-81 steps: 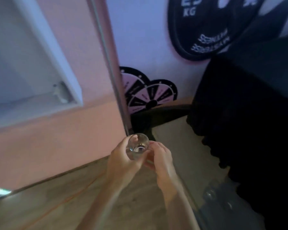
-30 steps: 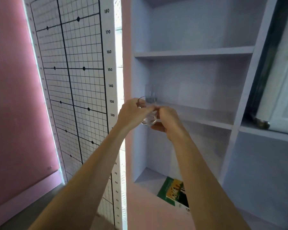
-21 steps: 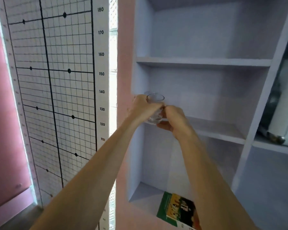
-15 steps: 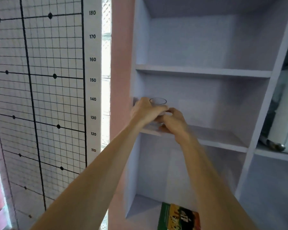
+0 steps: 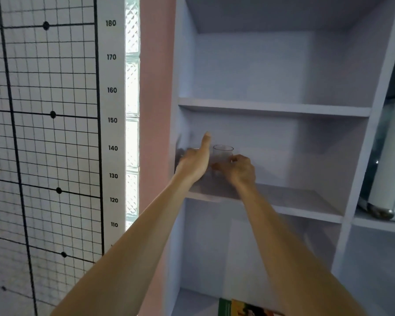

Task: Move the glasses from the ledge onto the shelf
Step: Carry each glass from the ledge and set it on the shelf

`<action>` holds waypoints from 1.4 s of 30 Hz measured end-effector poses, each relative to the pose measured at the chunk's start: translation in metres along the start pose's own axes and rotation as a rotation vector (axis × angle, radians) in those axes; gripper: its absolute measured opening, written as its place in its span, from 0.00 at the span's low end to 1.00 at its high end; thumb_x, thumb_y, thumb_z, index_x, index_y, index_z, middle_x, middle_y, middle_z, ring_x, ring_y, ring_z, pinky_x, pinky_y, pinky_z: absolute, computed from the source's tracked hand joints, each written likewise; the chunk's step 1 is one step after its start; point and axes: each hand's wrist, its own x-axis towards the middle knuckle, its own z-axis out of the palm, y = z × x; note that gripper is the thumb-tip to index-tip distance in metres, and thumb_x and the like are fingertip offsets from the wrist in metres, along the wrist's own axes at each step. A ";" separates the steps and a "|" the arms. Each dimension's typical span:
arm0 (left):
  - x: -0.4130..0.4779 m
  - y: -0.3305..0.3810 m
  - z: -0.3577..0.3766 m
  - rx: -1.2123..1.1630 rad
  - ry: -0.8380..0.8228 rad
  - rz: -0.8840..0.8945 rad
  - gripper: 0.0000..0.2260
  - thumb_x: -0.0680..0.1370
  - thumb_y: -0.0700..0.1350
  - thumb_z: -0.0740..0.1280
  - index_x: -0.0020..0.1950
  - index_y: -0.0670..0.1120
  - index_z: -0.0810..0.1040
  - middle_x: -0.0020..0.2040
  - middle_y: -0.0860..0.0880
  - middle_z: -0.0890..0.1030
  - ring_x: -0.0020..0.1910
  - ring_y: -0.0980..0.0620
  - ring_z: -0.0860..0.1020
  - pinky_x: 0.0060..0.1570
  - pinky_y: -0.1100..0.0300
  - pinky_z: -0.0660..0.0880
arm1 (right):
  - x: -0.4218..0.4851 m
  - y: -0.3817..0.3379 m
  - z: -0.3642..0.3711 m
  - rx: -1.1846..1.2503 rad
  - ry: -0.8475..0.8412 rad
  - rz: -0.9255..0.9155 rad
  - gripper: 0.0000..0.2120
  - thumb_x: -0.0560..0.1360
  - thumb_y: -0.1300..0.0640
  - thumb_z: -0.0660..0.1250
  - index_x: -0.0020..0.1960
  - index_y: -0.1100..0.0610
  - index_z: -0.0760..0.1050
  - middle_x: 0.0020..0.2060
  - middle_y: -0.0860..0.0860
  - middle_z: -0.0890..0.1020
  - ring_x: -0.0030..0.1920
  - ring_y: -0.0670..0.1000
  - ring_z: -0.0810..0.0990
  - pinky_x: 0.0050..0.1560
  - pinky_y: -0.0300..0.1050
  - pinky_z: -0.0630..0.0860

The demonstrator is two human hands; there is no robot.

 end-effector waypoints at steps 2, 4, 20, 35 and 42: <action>0.002 -0.003 0.000 0.003 0.023 -0.016 0.46 0.73 0.78 0.43 0.56 0.41 0.81 0.61 0.37 0.83 0.61 0.39 0.80 0.66 0.47 0.71 | 0.004 0.000 0.003 -0.029 -0.023 0.008 0.27 0.69 0.44 0.77 0.63 0.57 0.81 0.61 0.56 0.85 0.62 0.59 0.82 0.51 0.44 0.73; 0.004 -0.004 0.001 0.000 0.033 -0.017 0.46 0.71 0.79 0.43 0.48 0.41 0.81 0.52 0.40 0.84 0.55 0.41 0.82 0.58 0.48 0.72 | 0.006 0.001 0.005 -0.057 -0.047 0.026 0.23 0.68 0.46 0.77 0.59 0.58 0.83 0.57 0.57 0.86 0.58 0.59 0.84 0.48 0.44 0.73; 0.009 -0.010 0.012 0.018 -0.026 0.010 0.47 0.74 0.77 0.45 0.81 0.45 0.65 0.77 0.41 0.71 0.74 0.40 0.71 0.70 0.46 0.65 | 0.002 -0.003 0.013 -0.100 -0.080 0.022 0.26 0.67 0.47 0.76 0.62 0.57 0.80 0.58 0.56 0.86 0.58 0.58 0.84 0.48 0.45 0.74; -0.079 0.002 0.038 -0.361 -0.258 0.155 0.28 0.72 0.72 0.62 0.54 0.50 0.81 0.50 0.51 0.86 0.46 0.51 0.87 0.46 0.51 0.84 | -0.118 0.024 -0.061 0.717 0.013 0.163 0.24 0.76 0.38 0.70 0.62 0.55 0.80 0.55 0.54 0.87 0.53 0.53 0.88 0.55 0.50 0.86; -0.178 0.007 0.127 -0.376 -0.643 0.234 0.20 0.73 0.65 0.73 0.57 0.53 0.84 0.49 0.57 0.88 0.46 0.62 0.85 0.48 0.56 0.83 | -0.194 0.095 -0.159 0.551 0.265 0.182 0.18 0.82 0.45 0.65 0.63 0.55 0.82 0.53 0.53 0.89 0.52 0.50 0.88 0.52 0.47 0.86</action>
